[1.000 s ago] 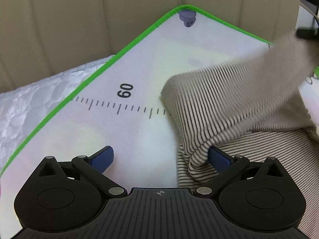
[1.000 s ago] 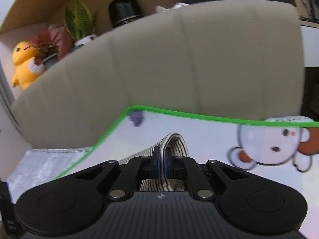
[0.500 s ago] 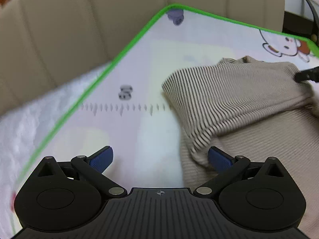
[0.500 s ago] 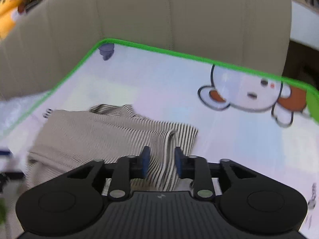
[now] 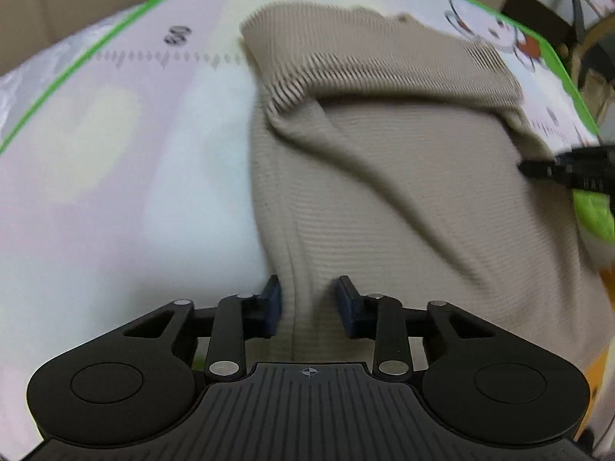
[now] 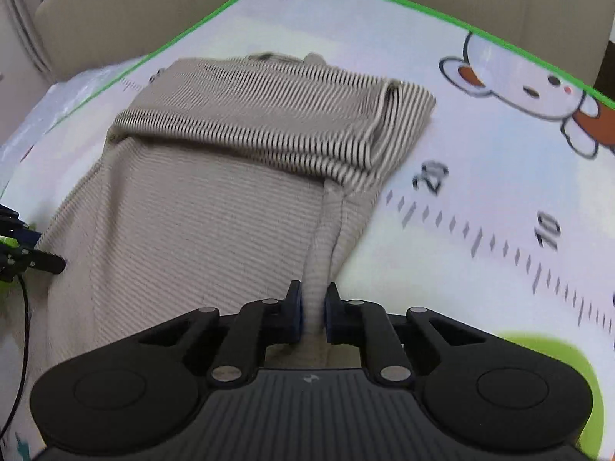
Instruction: Fold clothes
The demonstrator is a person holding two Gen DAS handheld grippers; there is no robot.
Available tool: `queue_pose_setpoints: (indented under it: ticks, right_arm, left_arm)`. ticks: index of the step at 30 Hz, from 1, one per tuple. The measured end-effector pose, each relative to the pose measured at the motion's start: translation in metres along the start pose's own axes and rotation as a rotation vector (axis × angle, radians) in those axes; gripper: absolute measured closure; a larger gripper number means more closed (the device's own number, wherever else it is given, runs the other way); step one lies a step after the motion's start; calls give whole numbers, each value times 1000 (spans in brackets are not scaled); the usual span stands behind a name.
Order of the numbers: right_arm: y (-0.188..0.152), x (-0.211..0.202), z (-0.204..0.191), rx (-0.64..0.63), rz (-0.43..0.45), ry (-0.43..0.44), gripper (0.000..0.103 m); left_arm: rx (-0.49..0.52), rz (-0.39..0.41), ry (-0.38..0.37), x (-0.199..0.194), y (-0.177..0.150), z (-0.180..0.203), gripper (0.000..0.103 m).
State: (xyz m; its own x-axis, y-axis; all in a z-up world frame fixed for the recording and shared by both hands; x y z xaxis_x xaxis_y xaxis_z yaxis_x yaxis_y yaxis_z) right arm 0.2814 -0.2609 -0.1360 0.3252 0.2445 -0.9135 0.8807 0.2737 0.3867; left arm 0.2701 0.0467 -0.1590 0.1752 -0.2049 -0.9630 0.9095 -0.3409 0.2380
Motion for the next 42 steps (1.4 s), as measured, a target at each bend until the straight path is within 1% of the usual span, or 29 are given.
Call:
queue_pose_setpoints:
  ticks: [3, 5, 7, 8, 9, 10, 12, 13, 14, 16, 17, 20, 22, 23, 25, 27, 28, 29, 30, 32, 34, 35, 36, 37, 38, 39, 40, 41, 42]
  right_arm:
    - [-8, -14, 6, 13, -6, 15, 92]
    - [-7, -25, 8, 14, 18, 18, 92]
    - [6, -39, 9, 33, 82, 34, 91]
    - [14, -45, 9, 39, 121, 37, 90]
    - [22, -51, 8, 45, 160, 40, 90]
    - [30, -56, 7, 50, 199, 42, 90]
    - [58, -61, 3, 27, 289, 17, 90]
    - [71, -58, -2, 22, 314, 8, 87]
    - [82, -52, -5, 26, 323, 0, 82]
    - [101, -35, -10, 23, 325, -27, 82]
    - [110, -25, -11, 17, 316, -45, 82]
    - [103, 2, 11, 31, 253, -103, 84]
    - [98, 19, 24, 40, 211, -141, 84]
    - [97, 17, 25, 38, 218, -136, 84]
    - [108, 7, 20, 47, 260, -117, 82]
    - [118, -3, 15, 56, 302, -98, 77]
    - [127, -5, 11, 65, 327, -84, 68]
    - [140, -3, 7, 67, 337, -66, 58]
    - [152, -1, 3, 68, 346, -49, 54]
    - [172, 16, -8, 47, 331, -59, 52]
    - [189, 40, -16, 25, 311, -119, 50]
    - [195, 53, -16, 27, 289, -145, 47]
    - [200, 67, -17, 29, 267, -169, 46]
    - [203, 80, -15, 47, 230, -162, 45]
    - [203, 82, -17, 39, 236, -161, 43]
    - [203, 85, -18, 32, 242, -160, 44]
    - [203, 86, -19, 24, 247, -157, 59]
    - [204, 85, -21, -1, 243, -135, 80]
    - [206, 82, -23, -10, 242, -125, 91]
  left_arm:
    - [49, -47, -21, -6, -19, 15, 70]
    - [77, -60, -23, -13, -25, 20, 69]
    - [76, -44, -29, -23, -24, 20, 65]
    - [55, -14, -42, -32, -17, 17, 61]
    - [32, 29, -57, -41, -7, 13, 60]
    - [18, 85, -63, -51, 3, 11, 60]
    - [25, 229, -48, -69, 27, 13, 50]
    - [36, 291, -40, -73, 39, 16, 49]
    - [53, 333, -38, -72, 53, 22, 48]
    - [79, 401, -30, -66, 80, 34, 45]
    - [69, 385, -13, -54, 91, 37, 45]
    - [30, 331, 35, -20, 122, 42, 46]
    - [-27, 274, 28, -5, 127, 34, 46]
    - [-40, 256, 17, -1, 127, 31, 46]
    - [1, 261, 16, 0, 126, 30, 45]
    - [35, 260, 33, 0, 124, 31, 43]
    - [47, 260, 39, 1, 123, 32, 42]
    - [56, 261, 40, 3, 121, 34, 39]
    - [64, 262, 41, 4, 120, 36, 34]
    - [79, 264, 41, 7, 117, 39, 30]
    - [79, 262, 37, 7, 117, 39, 27]
    - [79, 262, 35, 7, 117, 39, 25]
    - [78, 261, 33, 8, 117, 39, 25]
    - [78, 261, 31, 8, 117, 39, 25]
    - [78, 260, 29, 8, 117, 39, 25]
    - [78, 260, 27, 8, 117, 39, 25]
    - [78, 259, 25, 8, 117, 39, 25]
    - [77, 259, 23, 8, 117, 40, 25]
    - [77, 258, 21, 8, 117, 40, 25]
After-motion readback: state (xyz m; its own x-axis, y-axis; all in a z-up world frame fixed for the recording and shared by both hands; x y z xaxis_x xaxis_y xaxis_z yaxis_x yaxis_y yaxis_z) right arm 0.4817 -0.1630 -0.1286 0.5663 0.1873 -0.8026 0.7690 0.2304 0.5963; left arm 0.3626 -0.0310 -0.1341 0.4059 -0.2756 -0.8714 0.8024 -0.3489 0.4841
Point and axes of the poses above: each gripper's, at about its wrist camera, not at the fingertips, and x roughly the way its jaws point, z to its right, y to its top, the point moved 3 cm from there along x, roughly the way its jaws point, and after that the axes turned 8 degrees about -z, right-handed, at the moved point
